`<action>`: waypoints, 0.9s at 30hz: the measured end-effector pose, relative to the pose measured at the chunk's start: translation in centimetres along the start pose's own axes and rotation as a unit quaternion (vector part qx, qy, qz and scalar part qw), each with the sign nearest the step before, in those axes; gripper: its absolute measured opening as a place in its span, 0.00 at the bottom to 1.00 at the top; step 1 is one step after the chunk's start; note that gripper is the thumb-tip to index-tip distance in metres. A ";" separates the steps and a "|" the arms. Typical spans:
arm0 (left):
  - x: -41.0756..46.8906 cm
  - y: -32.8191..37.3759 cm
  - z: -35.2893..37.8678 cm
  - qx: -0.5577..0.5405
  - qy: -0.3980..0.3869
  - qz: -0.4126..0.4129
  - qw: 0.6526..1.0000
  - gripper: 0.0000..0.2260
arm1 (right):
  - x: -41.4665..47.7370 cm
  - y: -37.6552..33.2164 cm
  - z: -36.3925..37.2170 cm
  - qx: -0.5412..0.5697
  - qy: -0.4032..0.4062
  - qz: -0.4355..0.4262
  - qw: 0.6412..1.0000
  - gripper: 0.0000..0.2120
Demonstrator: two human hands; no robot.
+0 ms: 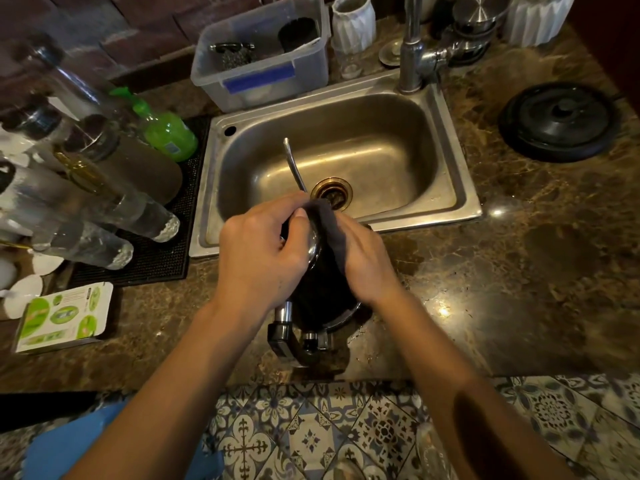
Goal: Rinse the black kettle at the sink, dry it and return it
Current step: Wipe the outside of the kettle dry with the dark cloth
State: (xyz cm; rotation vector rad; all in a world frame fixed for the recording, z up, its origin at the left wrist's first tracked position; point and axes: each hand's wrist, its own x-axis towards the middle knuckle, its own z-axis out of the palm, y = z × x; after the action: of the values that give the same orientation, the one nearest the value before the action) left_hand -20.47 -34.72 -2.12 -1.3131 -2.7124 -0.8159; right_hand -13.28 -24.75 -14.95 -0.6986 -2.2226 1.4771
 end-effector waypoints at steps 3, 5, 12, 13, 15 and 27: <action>0.1 -0.1 0.1 -0.003 0.001 -0.004 1.000 0.13 | 3.9 -1.8 -2.3 0.109 -0.129 0.098 0.981 0.17; 0.1 -0.1 0.1 -0.006 0.003 -0.007 1.000 0.14 | 3.9 -1.9 -2.3 0.103 -0.130 0.089 0.982 0.18; 0.0 0.0 0.1 -0.021 0.013 -0.011 1.000 0.14 | -4.5 -0.5 1.5 0.093 0.074 0.014 0.993 0.23; 0.0 0.1 0.1 -0.022 0.012 -0.013 1.000 0.13 | -6.3 -0.8 2.9 0.067 0.103 0.009 0.992 0.25; -0.1 0.0 0.1 -0.020 0.008 -0.011 1.000 0.13 | -9.3 -1.4 5.6 0.002 0.141 -0.039 0.989 0.27; 0.1 -0.3 0.1 -0.022 -0.004 -0.004 1.000 0.16 | 0.7 -2.6 -1.0 -0.037 0.004 -0.060 0.997 0.11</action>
State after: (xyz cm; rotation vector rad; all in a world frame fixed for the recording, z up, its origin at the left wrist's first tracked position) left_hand -20.76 -34.75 -2.37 -1.3175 -2.7225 -0.8790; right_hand -13.81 -24.44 -12.18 -0.5811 -2.2812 1.3383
